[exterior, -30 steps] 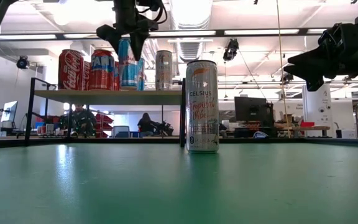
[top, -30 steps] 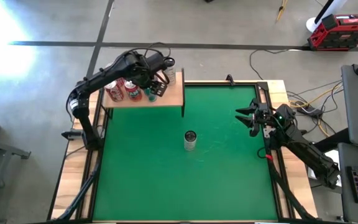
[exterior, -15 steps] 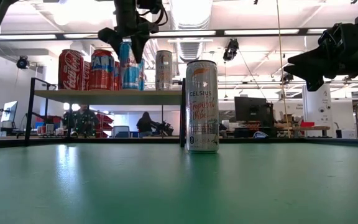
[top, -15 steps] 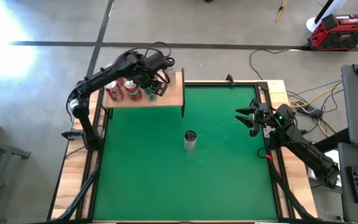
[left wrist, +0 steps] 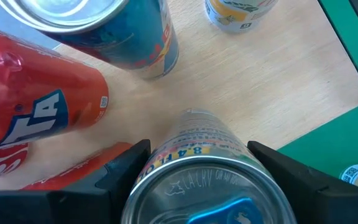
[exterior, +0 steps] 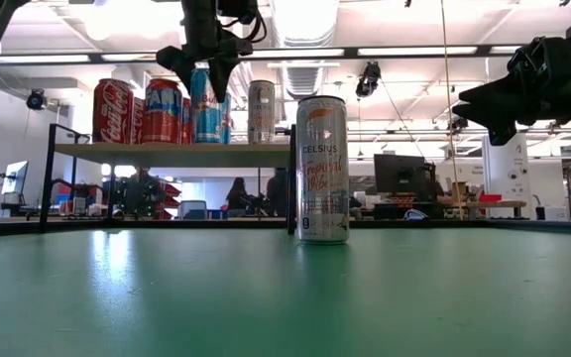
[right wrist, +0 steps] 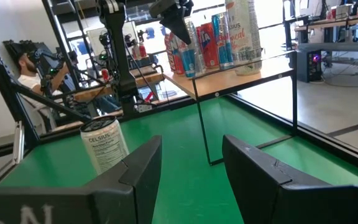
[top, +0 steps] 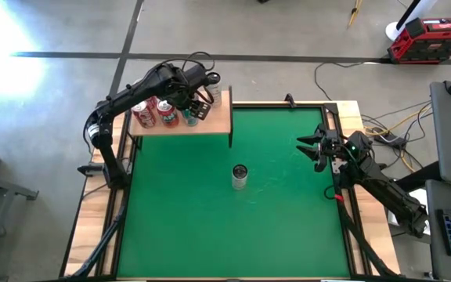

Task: Place canned beverage on shelf
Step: Put the blue soda can aligned with the other blue soda can on the shelf, then put the white soda aligned with the other white soda can can on the shelf

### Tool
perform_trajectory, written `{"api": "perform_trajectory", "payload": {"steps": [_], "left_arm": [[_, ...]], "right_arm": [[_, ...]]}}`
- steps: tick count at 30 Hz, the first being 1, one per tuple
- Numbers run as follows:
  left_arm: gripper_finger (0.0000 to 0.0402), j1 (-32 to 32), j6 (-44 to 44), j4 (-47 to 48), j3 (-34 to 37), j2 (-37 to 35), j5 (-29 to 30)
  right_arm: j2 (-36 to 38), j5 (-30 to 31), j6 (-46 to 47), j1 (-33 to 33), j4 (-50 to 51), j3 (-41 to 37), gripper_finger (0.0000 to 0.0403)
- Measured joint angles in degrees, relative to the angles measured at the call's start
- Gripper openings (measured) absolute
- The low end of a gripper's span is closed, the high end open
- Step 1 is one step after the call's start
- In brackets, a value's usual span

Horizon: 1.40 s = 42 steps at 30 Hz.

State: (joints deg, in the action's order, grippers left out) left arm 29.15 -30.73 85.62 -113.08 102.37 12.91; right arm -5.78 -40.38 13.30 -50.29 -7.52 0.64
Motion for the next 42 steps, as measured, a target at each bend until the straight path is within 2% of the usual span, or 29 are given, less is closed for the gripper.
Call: {"api": "perform_trajectory", "payload": {"steps": [14,31,38,42], "left_arm": [[0.0278,0.02,-0.4,0.03,0.0,0.0,0.01],[0.0382,-0.5,-7.72,4.43,-3.37,-0.07,-2.54],[0.0393,-1.01,-8.91,4.42,-3.61,-0.07,-3.08],[0.0394,-0.98,-8.83,4.45,-6.1,-0.04,-1.51]], "right_arm": [[0.0,0.0,0.0,0.0,0.01,0.0,0.0162],[-0.02,0.0,0.0,0.0,0.01,0.01,0.0162],[-0.02,0.0,0.0,-0.02,0.02,0.01,0.0162],[-0.02,0.0,0.0,0.0,0.01,0.0,0.0162]]}}
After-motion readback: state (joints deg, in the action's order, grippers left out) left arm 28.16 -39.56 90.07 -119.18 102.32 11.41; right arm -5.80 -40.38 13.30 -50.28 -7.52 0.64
